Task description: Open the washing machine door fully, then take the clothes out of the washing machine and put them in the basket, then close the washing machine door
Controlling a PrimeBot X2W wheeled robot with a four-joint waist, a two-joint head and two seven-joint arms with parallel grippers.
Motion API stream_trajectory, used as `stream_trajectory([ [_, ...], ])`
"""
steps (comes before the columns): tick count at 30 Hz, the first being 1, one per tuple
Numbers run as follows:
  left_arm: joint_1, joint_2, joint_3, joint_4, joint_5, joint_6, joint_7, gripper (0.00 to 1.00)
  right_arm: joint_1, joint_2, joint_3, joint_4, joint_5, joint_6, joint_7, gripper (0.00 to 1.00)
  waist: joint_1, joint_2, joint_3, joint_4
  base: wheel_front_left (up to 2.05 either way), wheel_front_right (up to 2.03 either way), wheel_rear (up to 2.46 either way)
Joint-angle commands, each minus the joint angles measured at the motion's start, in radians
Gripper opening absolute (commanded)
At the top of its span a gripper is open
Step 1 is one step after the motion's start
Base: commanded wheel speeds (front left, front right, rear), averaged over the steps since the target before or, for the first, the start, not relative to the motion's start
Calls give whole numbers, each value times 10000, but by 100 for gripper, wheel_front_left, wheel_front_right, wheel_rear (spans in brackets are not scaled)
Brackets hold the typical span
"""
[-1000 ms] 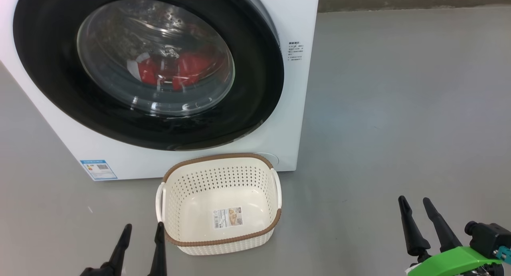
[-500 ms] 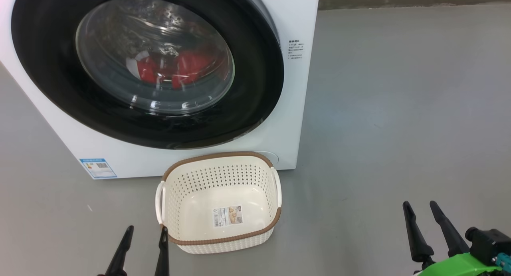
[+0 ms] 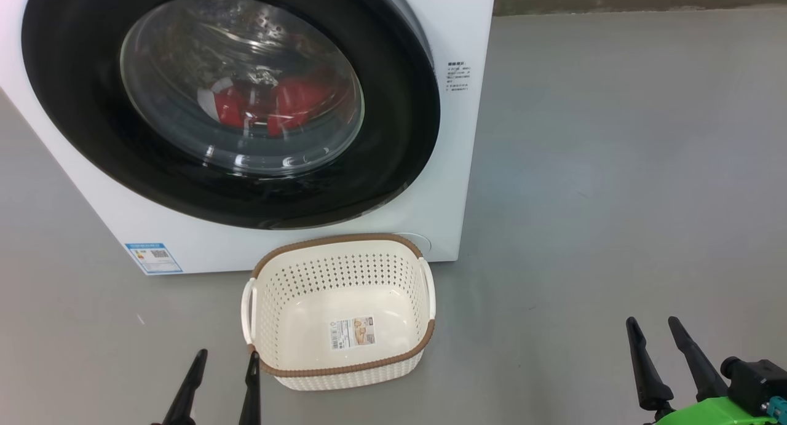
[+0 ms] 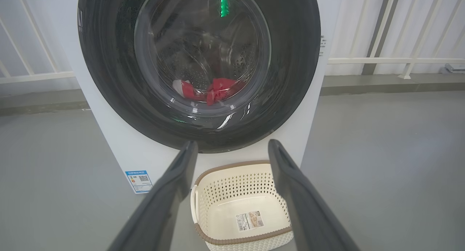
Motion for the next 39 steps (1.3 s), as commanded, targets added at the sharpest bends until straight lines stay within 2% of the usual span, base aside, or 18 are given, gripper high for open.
stream_trajectory([
  [1, -109, 21, 354, -196, -69, -26, -122, 100, -74, -145, 156, -267, -34, 6, -134, 100, 0, 0, -3, -1, 0, 0, 0],
  [8, -178, 17, 318, -181, -123, -67, -122, 100, -158, -53, 52, -447, 106, 6, -134, 100, 0, 0, 68, 6, 0, 0, 0],
  [10, -202, 16, 223, -179, -184, -34, -122, 100, -297, 6, 91, -547, 296, 6, -134, 33, 0, 0, 103, 13, 0, 0, 0],
  [11, -210, 16, 186, -178, -204, -25, -122, 100, -357, 18, 117, -572, 361, 6, -134, 11, 0, 0, 116, 19, 0, 0, 0],
  [12, -220, 16, 149, -179, -228, -13, -122, 100, -433, 25, 140, -615, 420, 6, -134, 0, 0, 0, 133, 27, 0, 0, 0],
  [20, -418, 15, -67, -189, -317, 22, -122, 100, -1465, 112, 371, -1115, 1399, 6, -134, 0, 0, 0, 391, 163, 0, 0, 0],
  [30, -1028, 15, -591, -189, -523, 37, -122, 100, -4160, 77, 244, -1371, 2843, 6, -134, 0, 0, 0, 1001, 654, 0, 0, 0],
  [39, -1565, 15, -1101, -205, -757, 94, -122, 100, -6411, -554, 400, -977, 3537, 6, -134, 0, 0, 0, 1638, 1263, 0, 0, 0],
])
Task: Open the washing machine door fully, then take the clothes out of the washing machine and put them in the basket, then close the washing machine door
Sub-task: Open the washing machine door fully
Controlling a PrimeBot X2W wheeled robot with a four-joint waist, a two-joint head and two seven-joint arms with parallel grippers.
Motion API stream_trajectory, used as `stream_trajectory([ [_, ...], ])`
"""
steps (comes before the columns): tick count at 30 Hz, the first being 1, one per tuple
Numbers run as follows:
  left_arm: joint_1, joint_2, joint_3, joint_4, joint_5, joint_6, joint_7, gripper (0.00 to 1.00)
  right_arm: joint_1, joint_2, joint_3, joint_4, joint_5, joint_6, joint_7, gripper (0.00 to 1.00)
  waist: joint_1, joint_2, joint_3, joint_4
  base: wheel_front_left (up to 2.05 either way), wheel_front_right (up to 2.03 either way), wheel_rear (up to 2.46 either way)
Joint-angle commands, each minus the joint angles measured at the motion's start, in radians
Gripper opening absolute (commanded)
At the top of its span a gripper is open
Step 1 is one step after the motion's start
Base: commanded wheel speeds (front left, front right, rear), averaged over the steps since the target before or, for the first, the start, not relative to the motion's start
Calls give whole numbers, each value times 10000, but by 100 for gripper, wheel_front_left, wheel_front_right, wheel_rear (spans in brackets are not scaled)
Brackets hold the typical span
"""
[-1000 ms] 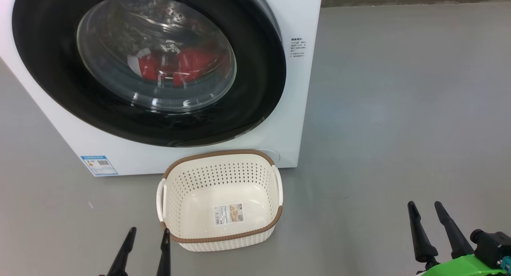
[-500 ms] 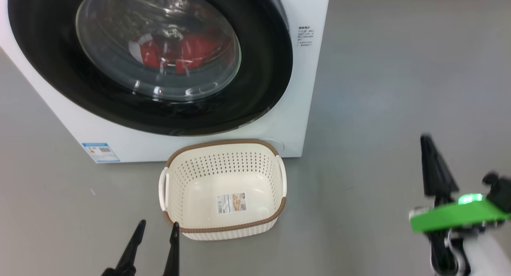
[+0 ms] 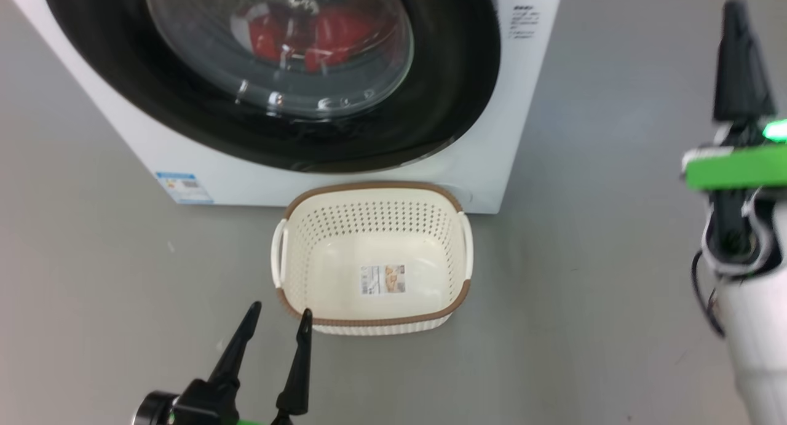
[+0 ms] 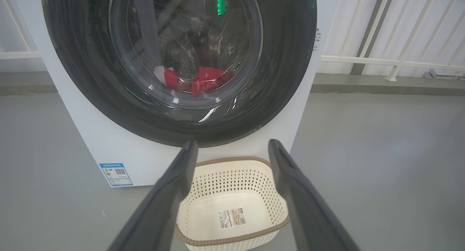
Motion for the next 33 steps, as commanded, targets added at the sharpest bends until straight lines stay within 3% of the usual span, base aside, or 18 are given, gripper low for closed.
stream_trajectory([
  [1, -403, 22, 226, -229, -128, 83, -122, 100, -567, -157, 247, -124, 115, 6, -61, 0, 0, 0, 384, 369, 0, 0, 0],
  [9, -782, 22, -224, -108, -298, 115, -122, 100, -2420, -924, 934, 983, 1016, 6, -61, 0, 0, 0, 835, 1053, 0, 0, 0],
  [16, -1065, 22, -572, -81, -477, 154, -122, 100, -3846, -1681, 2213, 2133, 2934, 6, 333, 0, 0, 0, 1286, 1546, 0, 0, 0],
  [27, -1381, 22, -890, -128, -711, 263, -122, 100, -5248, -2552, 3186, 3280, 6394, 6, 3483, 0, 0, 0, 1835, 2023, 0, 0, 0],
  [33, -1486, 22, -1023, -167, -788, 321, -122, 100, -5719, -2812, 3507, 3812, 7351, 6, 5378, 0, 0, 0, 2095, 2112, 0, 0, 0],
])
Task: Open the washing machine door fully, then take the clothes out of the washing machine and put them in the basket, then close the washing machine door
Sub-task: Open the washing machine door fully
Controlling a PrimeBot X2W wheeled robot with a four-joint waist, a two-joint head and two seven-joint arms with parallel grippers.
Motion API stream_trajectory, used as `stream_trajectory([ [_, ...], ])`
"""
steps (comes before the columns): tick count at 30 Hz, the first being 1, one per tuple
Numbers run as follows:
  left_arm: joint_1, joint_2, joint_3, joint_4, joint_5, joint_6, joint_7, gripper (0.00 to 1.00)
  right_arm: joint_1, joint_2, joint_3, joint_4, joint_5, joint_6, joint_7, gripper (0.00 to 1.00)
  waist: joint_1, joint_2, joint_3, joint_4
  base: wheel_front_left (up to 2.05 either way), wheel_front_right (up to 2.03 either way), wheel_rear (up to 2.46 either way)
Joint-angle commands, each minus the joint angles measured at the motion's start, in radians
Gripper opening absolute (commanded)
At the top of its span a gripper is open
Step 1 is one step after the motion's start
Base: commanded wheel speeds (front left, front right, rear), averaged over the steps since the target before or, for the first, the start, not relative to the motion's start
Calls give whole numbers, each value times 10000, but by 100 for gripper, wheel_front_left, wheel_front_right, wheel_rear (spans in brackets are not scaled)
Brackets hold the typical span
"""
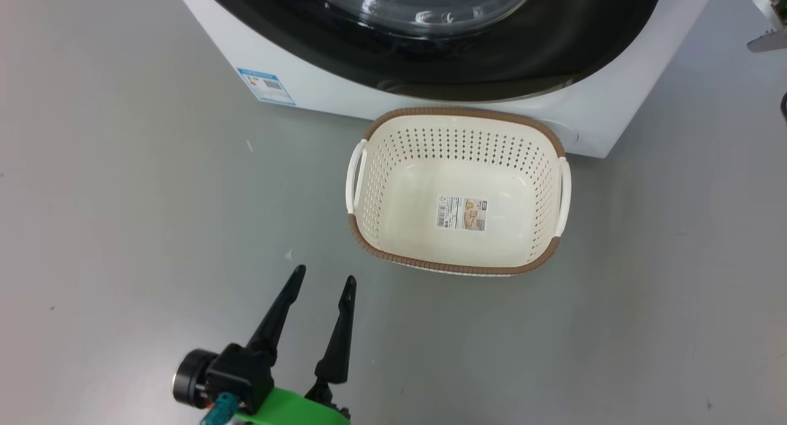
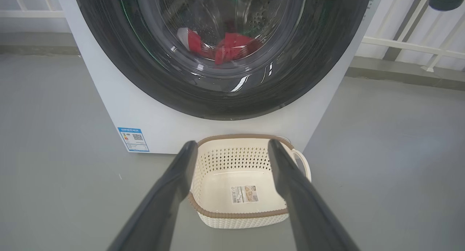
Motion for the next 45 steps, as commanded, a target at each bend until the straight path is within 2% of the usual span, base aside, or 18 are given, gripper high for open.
stream_trajectory([
  [1, -298, 82, 245, -272, -72, 69, -122, 100, -307, -31, 112, -131, 137, 6, 330, 0, -1, 0, 155, 61, 0, 0, 0],
  [14, -634, 81, -150, -331, -251, 135, -122, 100, -1335, 103, 120, 1050, 1077, 6, 2374, 0, -1, 0, 666, 368, 0, 0, 0],
  [24, -747, 81, -276, -348, -368, 225, -122, 100, -1729, 221, 220, 1278, 1075, 6, 2986, 0, -1, 0, 859, 522, 0, 0, 0],
  [45, -195, 81, -165, -122, -114, 132, -122, 100, 1048, 589, 645, -313, 1309, 6, 4346, 0, -1, 0, -550, 248, 0, 0, 0],
])
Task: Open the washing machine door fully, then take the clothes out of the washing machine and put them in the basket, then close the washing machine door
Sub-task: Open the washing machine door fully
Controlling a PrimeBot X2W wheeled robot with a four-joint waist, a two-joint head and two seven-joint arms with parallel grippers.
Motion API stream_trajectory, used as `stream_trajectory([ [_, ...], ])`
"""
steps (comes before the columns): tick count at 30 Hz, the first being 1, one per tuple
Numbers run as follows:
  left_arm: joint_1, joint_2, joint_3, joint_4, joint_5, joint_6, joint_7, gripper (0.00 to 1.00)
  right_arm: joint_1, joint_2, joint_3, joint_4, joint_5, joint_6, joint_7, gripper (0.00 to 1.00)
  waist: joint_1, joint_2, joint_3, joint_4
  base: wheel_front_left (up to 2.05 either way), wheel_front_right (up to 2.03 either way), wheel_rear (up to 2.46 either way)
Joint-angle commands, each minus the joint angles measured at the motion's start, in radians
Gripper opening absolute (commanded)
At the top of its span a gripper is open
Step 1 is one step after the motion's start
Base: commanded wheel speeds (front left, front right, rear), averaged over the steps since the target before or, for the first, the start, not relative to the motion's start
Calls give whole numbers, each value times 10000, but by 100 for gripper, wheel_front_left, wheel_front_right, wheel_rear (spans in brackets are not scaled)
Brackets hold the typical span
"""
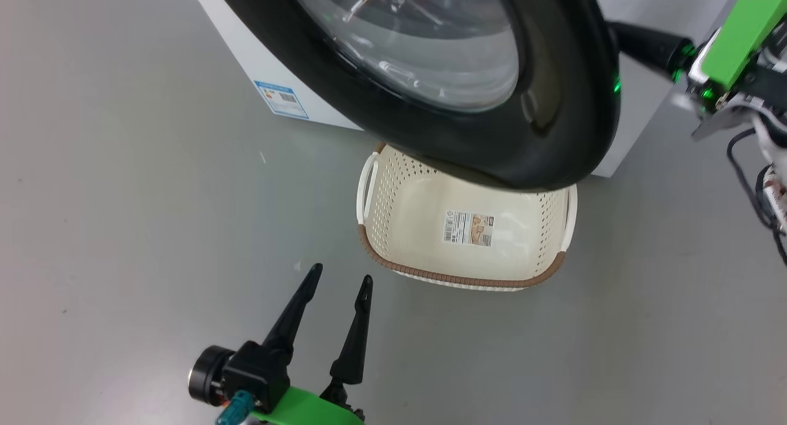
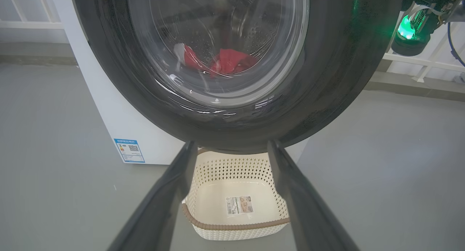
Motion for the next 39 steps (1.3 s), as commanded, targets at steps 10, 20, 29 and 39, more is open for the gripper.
stream_trajectory([
  [10, 606, 110, 535, -178, 199, -75, -122, 100, 1517, 383, 231, -1235, -16, 75, 297, 0, 0, -1, -869, 140, 0, 0, 0],
  [20, 1058, 110, 748, -177, 301, -136, -122, 100, 2678, 944, 549, -2225, -312, 75, 73, 0, 0, -1, -1427, 377, 0, 0, 0],
  [29, 1457, 110, 1041, -140, 398, -251, -122, 100, 3450, 1467, 809, -2790, -362, 75, 42, 0, 0, -1, -1868, 793, 0, 0, 0],
  [39, 1670, 110, 1392, -95, 369, -167, -122, 100, 3922, 1914, 1066, -3087, -475, 75, 28, 0, 0, -1, -2064, 1466, 0, 0, 0],
])
